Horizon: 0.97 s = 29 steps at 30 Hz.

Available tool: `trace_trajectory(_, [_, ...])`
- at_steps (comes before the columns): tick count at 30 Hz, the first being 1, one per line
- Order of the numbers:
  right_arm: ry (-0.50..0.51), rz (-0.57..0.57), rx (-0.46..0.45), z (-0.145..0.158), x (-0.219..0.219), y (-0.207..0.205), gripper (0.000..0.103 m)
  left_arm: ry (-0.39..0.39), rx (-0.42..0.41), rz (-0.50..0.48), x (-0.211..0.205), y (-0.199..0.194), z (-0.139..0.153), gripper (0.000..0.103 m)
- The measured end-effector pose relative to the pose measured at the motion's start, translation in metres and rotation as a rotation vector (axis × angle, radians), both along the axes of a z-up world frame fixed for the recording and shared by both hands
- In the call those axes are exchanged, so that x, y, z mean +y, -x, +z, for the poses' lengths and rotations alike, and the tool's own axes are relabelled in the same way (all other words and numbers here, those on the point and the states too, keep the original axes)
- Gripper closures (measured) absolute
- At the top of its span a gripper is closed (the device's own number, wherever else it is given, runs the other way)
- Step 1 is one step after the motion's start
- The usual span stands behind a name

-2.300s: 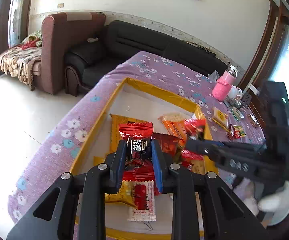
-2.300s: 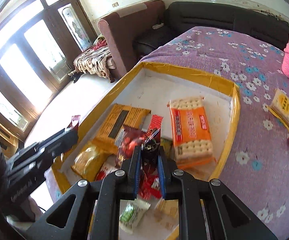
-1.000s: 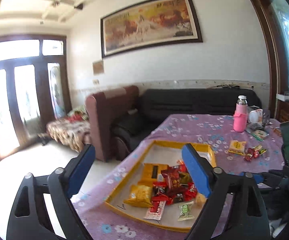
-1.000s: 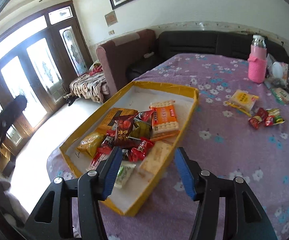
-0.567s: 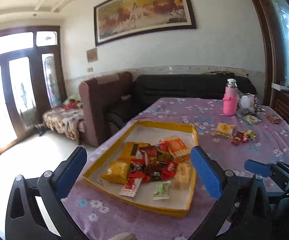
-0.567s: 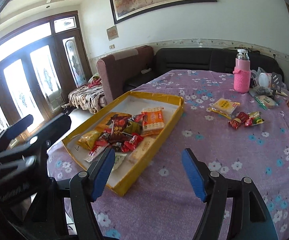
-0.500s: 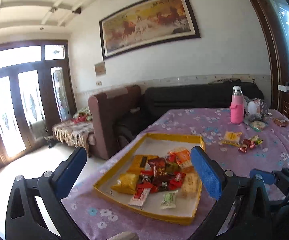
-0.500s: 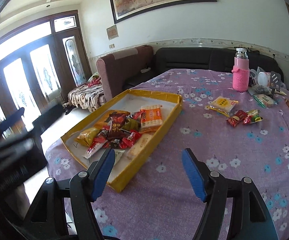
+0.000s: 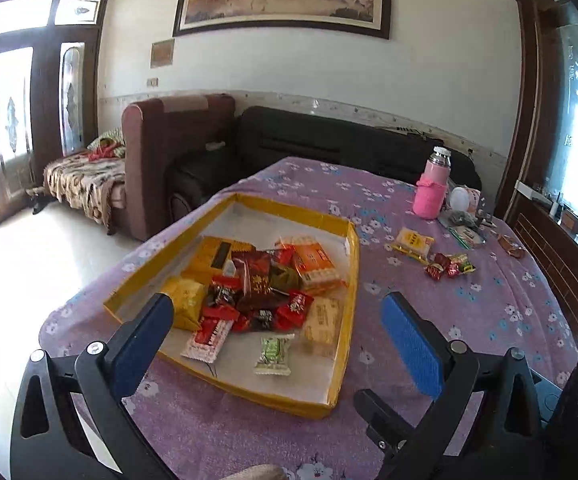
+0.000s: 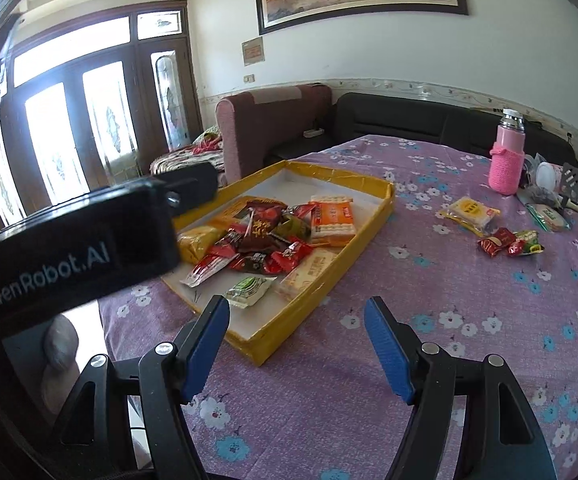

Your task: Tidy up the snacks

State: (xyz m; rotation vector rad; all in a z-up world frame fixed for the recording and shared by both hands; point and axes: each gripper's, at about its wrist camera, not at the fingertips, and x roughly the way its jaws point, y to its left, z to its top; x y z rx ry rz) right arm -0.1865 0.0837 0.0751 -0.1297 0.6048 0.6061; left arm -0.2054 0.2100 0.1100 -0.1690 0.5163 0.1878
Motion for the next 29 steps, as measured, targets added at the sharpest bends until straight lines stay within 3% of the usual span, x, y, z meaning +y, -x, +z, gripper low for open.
trace_trajectory(14, [0.073,0.025,0.043,-0.017,0.026,-0.005,0.031,0.027,0.08,0.038,0.026,-0.009,-0.025,0.0])
trace_trajectory(21, [0.089,0.038,0.048,-0.02,0.031,-0.004,0.031,0.078,0.066,0.004,0.032,-0.005,-0.024,0.0])
trace_trajectory(29, [0.064,0.027,0.063,-0.018,0.024,-0.006,0.031,0.14,0.124,-0.031,0.032,-0.011,-0.031,0.0])
